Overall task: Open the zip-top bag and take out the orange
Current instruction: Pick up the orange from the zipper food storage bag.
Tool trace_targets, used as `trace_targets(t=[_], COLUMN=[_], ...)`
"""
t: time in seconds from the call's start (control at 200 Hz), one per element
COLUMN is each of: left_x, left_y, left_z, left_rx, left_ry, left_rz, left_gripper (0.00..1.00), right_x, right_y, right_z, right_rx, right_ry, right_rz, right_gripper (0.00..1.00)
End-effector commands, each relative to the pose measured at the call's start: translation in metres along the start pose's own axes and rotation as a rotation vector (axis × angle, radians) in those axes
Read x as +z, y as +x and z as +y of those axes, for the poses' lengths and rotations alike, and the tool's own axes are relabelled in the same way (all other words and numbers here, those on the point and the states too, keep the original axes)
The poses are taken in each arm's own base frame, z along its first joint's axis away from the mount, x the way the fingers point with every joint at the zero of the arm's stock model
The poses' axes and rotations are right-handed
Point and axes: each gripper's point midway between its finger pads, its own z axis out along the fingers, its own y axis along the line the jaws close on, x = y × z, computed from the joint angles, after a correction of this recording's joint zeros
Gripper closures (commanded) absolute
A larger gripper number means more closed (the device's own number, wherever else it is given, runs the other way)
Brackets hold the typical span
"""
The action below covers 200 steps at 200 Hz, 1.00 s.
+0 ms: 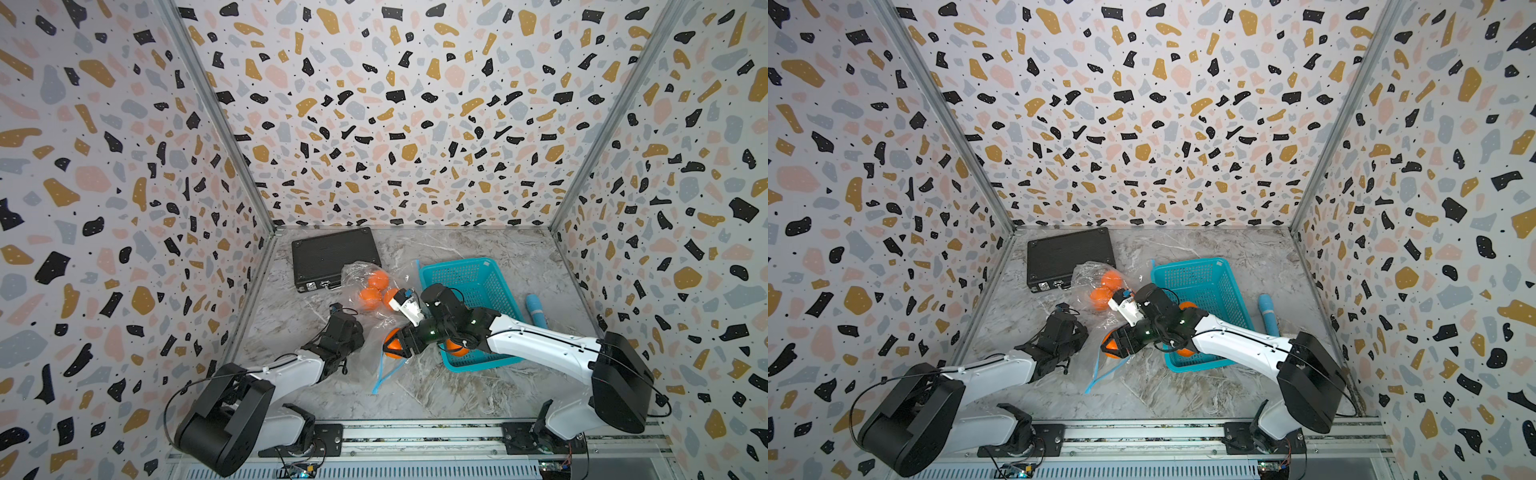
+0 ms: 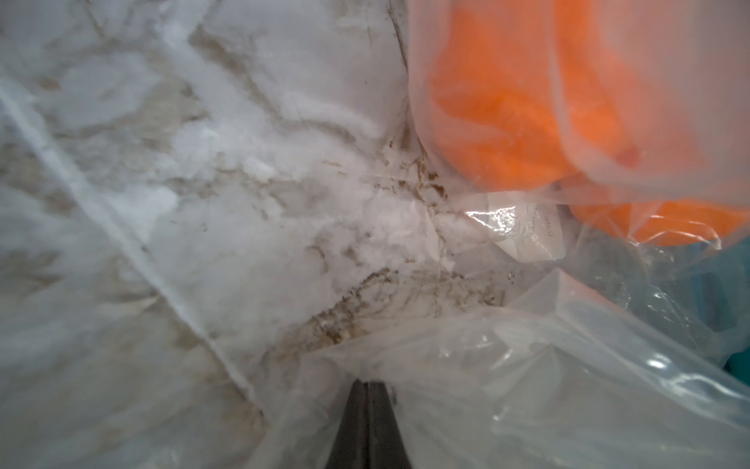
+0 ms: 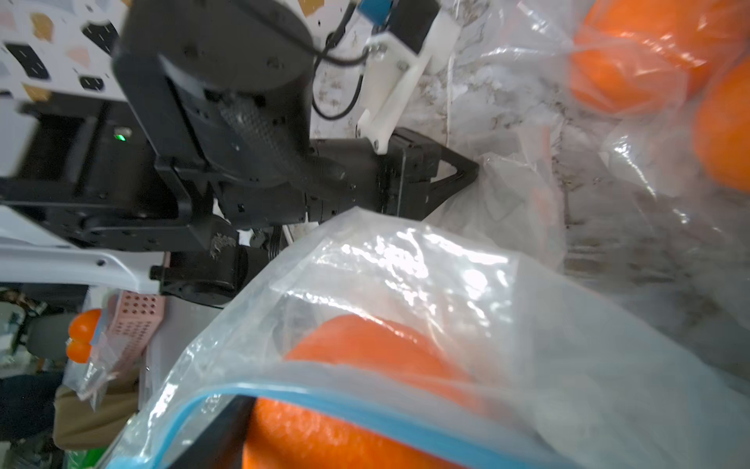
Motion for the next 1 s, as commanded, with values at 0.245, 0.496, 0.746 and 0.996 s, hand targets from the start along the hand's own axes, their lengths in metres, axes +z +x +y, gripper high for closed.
trace_targets(t=[0.245,0.496,0.746,0.996], left_x=[-0.087,-0.102,-0.068,-0.027], left_y=[-0.024,-0.010,0.031,0.055], left_z=[-0.014,-0.047,-0.099,-0.049], left_rx=[-0.022,-0.008,0.094,0.131], left_ry=[0.129,0.343,0.501,0.213], left_rz=[-0.133,-0.073,0.056,0.097], left_gripper=[0.17,0.04,0.12,0.73], right_x=[0.043,0.083,0.085,0.068], right_y=[0.025,0.041,0.045,0.059], right_z=[-0.045,-0.079,-0.080,-0.088], right_rx=[0.017,0.049,0.058,0.043], right_ry=[0.154,0.250,0.235,0.321], right_rz=[0.073,0.098,0.089,0.168], right_gripper=[0.31,0.33,0.31,0.14])
